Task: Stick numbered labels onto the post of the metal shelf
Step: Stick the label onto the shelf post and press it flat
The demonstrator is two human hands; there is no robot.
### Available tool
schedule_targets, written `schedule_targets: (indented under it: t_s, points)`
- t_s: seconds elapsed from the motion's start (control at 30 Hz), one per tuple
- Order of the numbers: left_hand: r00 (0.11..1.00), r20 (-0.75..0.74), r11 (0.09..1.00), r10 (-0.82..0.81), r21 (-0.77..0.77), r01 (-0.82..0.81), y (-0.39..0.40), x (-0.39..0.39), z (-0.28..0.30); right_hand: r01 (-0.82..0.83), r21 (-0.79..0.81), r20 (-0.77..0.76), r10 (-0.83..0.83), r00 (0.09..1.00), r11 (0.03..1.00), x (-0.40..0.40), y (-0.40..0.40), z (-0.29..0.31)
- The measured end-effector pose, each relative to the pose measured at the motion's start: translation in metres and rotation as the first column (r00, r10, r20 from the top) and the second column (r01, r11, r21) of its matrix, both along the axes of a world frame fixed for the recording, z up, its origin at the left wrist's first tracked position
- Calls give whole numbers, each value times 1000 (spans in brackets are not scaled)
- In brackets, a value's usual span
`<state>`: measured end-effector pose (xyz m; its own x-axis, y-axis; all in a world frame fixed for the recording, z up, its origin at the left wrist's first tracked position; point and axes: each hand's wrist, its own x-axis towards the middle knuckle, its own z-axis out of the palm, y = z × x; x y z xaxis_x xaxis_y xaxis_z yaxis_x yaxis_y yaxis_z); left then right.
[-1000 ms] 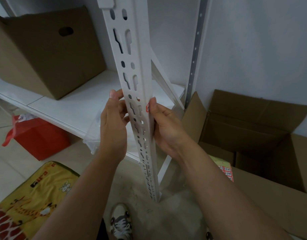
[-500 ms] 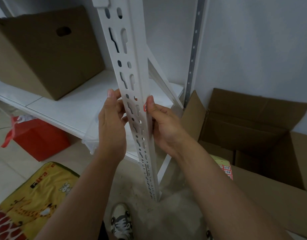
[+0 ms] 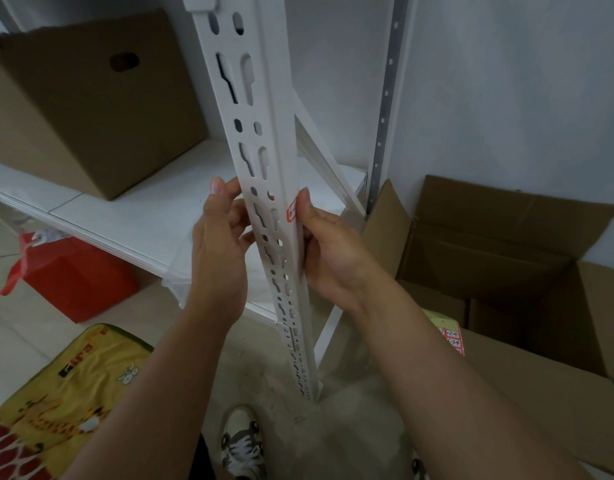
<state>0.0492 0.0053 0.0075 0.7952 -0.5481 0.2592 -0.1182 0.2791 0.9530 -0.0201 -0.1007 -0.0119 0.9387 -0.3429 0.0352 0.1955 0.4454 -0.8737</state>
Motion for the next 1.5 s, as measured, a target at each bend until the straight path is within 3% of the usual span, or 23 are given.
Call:
schedule_targets:
  t_s: [0.53,0.73,1.03,1.5]
  points:
    - [1000,-7,1000,-16,2,16,1,-1,0,-68,34,-44,70,997,997,-1,-5,-1]
    - [1000,3,1000,-27,7,27,1,0,0,-7,50,-68,10,998,999,5,-5,2]
    - [1000,11,1000,-10,14,10,0,1,0,128,-183,-144,-156,977,975,3,-1,3]
    - [1000,8,1000,0,-10,0,-3,-1,-3,103,-142,-53,-111,992,984,-2,5,5]
